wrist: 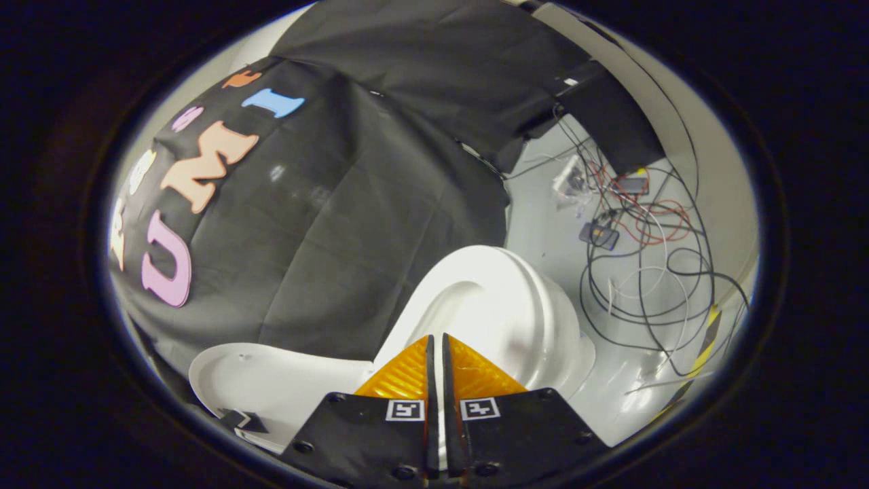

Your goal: Open the toilet lid.

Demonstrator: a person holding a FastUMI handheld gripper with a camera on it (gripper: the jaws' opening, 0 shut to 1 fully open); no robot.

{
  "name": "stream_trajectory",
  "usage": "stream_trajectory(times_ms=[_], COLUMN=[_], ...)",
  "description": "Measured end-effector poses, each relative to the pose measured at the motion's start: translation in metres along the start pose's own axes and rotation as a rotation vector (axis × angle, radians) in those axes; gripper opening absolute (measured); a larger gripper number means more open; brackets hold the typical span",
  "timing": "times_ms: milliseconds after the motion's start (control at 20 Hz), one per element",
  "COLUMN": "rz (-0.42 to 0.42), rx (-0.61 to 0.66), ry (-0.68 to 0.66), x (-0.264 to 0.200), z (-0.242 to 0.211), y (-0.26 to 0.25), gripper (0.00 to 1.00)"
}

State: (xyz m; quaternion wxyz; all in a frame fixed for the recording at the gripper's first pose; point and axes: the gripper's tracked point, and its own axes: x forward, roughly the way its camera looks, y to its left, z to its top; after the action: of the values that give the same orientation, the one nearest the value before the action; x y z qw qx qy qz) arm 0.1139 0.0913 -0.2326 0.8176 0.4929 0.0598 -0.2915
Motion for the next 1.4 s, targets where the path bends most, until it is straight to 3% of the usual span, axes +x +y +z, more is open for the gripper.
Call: stream_trajectory(times_ms=[600,800,1050,1400], rz=[0.164,0.231,0.393,0.621], rx=[-0.361,-0.540,-0.744,-0.994], ry=[-0.112,-0.132,-0.137,-0.080], x=[-0.023,-0.033,-0.047,-0.083], z=[0.038,0.041,0.009,-0.082], y=[0.132,0.194,0.294,0.402], gripper=[0.05,0.05,0.05,0.05])
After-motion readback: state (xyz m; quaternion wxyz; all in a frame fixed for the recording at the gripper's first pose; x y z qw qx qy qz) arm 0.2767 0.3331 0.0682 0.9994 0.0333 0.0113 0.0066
